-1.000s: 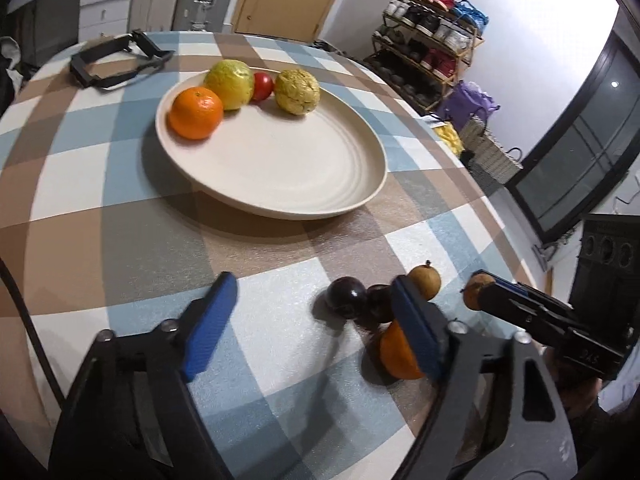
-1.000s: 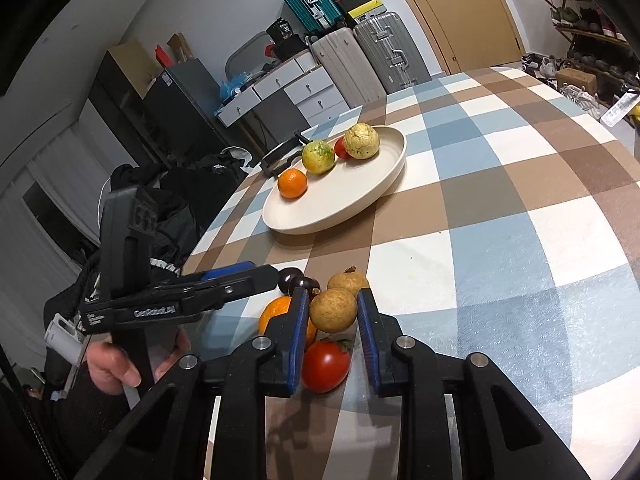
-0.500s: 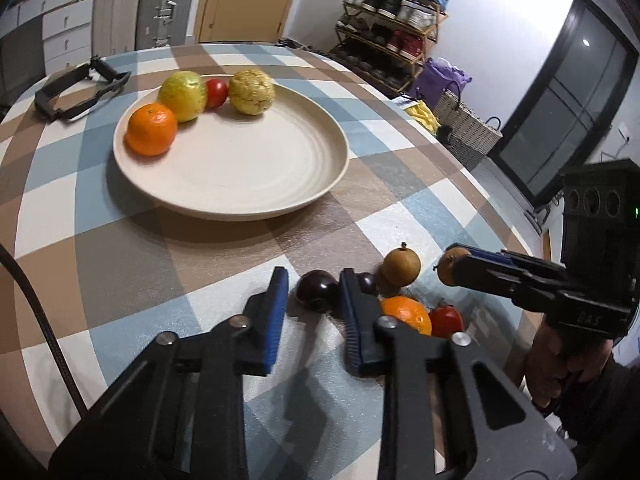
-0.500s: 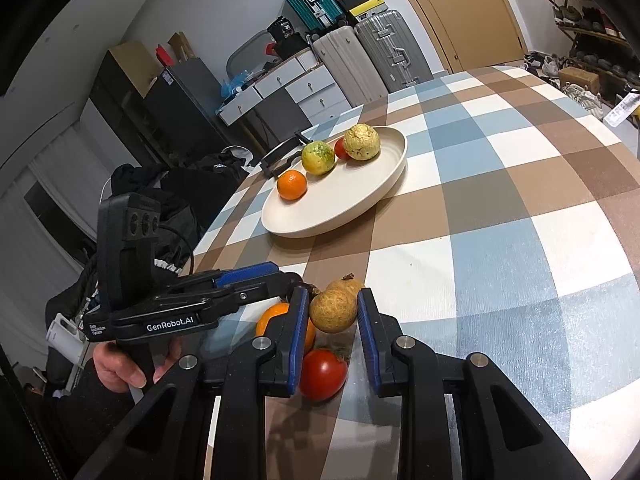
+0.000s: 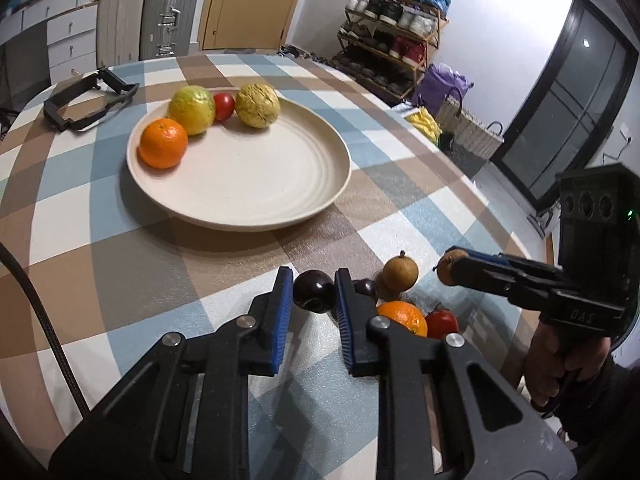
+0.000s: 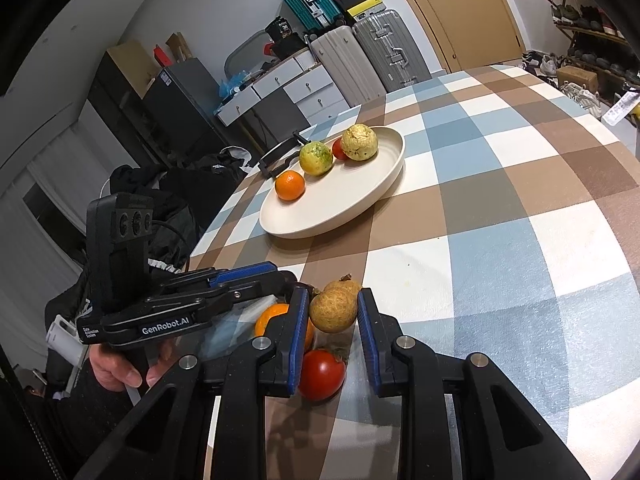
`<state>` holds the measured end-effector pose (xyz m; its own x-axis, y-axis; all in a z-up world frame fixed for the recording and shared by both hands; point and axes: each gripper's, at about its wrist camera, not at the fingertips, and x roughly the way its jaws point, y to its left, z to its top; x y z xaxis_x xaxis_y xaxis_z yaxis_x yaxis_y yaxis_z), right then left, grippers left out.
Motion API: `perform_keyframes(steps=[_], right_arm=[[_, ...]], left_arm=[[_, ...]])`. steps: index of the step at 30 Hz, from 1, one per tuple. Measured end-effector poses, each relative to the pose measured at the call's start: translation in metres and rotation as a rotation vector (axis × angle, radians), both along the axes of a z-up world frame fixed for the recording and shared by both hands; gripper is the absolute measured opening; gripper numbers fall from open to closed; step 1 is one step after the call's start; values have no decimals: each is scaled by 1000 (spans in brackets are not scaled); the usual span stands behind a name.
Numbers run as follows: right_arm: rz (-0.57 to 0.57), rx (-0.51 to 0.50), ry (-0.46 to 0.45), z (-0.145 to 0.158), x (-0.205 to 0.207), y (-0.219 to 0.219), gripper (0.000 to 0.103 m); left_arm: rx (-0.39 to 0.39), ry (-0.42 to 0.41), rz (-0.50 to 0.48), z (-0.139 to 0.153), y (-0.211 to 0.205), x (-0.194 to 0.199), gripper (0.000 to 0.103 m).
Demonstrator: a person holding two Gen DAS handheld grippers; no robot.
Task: Organize fruits
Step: 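Carry the plum and kiwi onto the cream plate and open both grippers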
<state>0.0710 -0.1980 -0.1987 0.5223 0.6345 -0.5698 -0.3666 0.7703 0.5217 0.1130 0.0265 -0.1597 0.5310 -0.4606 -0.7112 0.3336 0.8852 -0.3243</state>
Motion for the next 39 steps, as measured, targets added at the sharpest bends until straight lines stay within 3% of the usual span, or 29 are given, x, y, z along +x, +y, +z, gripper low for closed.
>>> perform_keyframes(steps=[9, 13, 19, 28, 33, 39], right_arm=[[16, 8, -34, 18, 7, 0, 25], [23, 13, -62, 36, 22, 2, 25], [38, 0, -104, 64, 54, 9, 25], [49, -31, -118, 88, 125, 19, 25], [60, -48, -86, 80, 167, 25, 25], [82, -84, -22, 50, 203, 35, 26]], left_arm=[[-19, -86, 19, 44, 14, 3, 19], [-2, -127, 43, 62, 18, 19, 19], [-27, -123, 71, 74, 19, 50, 19], [-46, -75, 58, 56, -13, 96, 19], [-53, -39, 40, 37, -33, 123, 19], [-41, -15, 27, 21, -49, 146, 19]])
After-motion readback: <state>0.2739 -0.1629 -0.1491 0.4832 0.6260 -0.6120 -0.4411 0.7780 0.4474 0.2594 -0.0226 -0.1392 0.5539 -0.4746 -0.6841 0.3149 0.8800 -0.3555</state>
